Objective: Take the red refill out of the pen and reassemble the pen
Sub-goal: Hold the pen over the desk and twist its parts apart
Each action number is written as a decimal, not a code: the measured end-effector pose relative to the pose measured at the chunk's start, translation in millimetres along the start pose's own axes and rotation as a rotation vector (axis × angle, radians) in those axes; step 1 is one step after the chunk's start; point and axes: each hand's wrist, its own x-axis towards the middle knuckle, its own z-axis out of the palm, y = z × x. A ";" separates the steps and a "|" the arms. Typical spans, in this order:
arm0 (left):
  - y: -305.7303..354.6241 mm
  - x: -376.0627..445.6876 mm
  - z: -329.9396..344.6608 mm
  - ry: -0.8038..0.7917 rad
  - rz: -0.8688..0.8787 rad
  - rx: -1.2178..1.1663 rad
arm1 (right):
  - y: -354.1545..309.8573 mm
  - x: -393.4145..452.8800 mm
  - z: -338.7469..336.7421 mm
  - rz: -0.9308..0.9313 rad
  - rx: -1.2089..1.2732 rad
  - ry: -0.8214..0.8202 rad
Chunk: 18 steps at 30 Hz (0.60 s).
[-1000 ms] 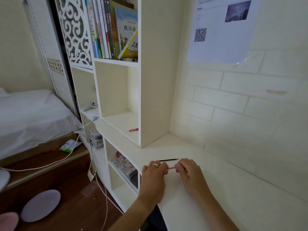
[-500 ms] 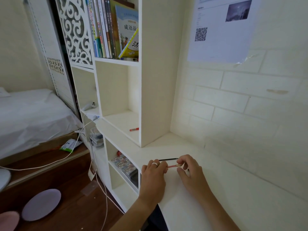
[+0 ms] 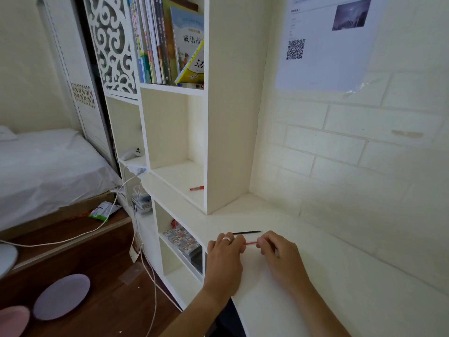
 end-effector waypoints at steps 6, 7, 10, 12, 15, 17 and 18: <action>1.1 -0.2 -0.4 -0.002 -0.011 -0.001 | -3.8 -1.6 -3.1 -0.010 0.060 -0.014; 1.2 -0.2 -0.4 -0.002 -0.012 -0.003 | -4.7 -1.5 -3.0 -0.002 0.071 -0.004; 1.3 -0.2 -0.7 -0.001 -0.009 -0.006 | -3.6 -0.5 -1.5 0.014 0.059 0.029; 0.9 -0.1 0.1 -0.005 -0.005 -0.004 | -1.3 -0.5 -1.1 0.010 0.049 0.033; 0.2 -0.3 1.3 -0.006 -0.013 -0.003 | -1.5 -1.1 -2.2 -0.008 0.057 0.013; 0.0 -0.3 1.5 -0.005 -0.018 -0.005 | -3.4 -1.3 -3.4 -0.009 0.071 0.002; 0.0 -0.3 1.3 -0.004 -0.017 -0.007 | -4.2 -1.4 -3.9 -0.006 0.078 0.000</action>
